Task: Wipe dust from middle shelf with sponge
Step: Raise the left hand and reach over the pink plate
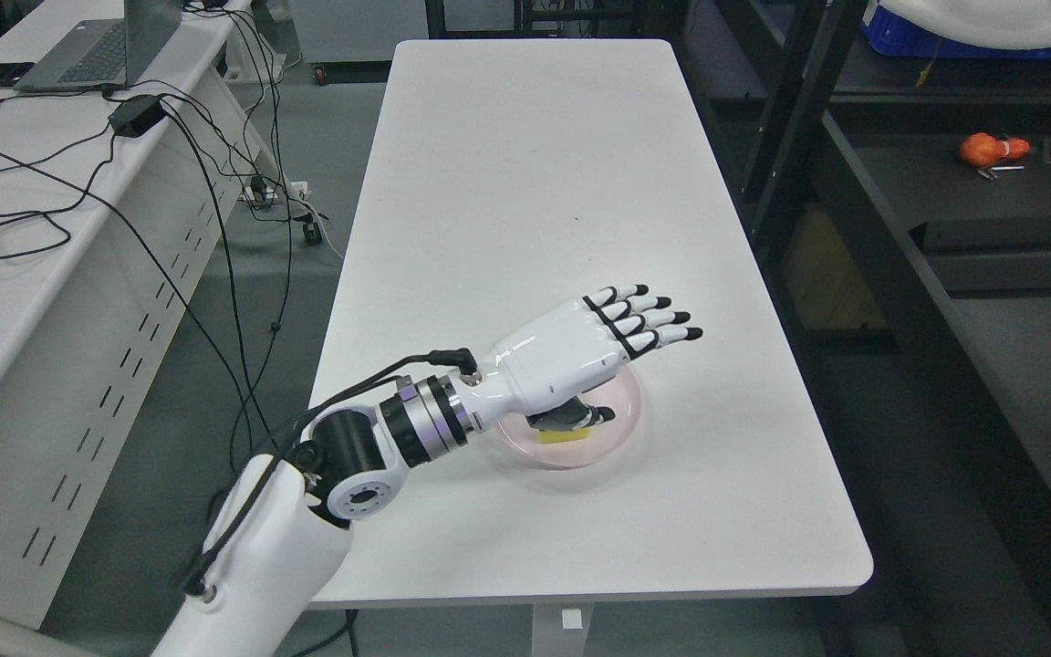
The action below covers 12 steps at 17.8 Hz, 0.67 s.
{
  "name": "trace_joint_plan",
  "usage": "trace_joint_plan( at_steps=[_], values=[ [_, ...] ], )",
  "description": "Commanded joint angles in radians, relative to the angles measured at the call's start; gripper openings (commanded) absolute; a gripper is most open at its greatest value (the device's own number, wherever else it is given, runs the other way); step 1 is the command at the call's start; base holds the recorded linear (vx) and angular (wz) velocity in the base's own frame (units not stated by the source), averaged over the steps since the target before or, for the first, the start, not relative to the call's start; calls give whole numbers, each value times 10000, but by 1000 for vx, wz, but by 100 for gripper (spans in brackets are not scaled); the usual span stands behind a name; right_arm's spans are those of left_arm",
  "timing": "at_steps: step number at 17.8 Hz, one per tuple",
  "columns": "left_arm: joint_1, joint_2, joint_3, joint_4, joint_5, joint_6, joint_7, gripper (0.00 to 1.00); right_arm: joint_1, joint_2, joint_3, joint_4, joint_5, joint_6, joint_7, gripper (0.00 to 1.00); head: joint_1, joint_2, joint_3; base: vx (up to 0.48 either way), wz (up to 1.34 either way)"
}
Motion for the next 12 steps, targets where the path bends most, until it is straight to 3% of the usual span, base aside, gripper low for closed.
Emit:
trace_joint_plan(
  at_steps=[1, 7, 12],
  values=[
    [-161, -447, -844, 482, -1614, 23, -70, 98, 1, -175, 0, -174, 0, 720, -5, 100, 0, 0, 0, 0, 0],
    [-391, 1254, 296, -729, -1599, -23, -773, 98, 1, -175, 0, -174, 0, 720, -5, 100, 0, 0, 0, 0, 0],
    [-483, 1901, 680, -747, -1874, -361, -1312, 96, 1, -175, 0, -174, 0, 720, -5, 100, 0, 0, 0, 0, 0]
  ],
)
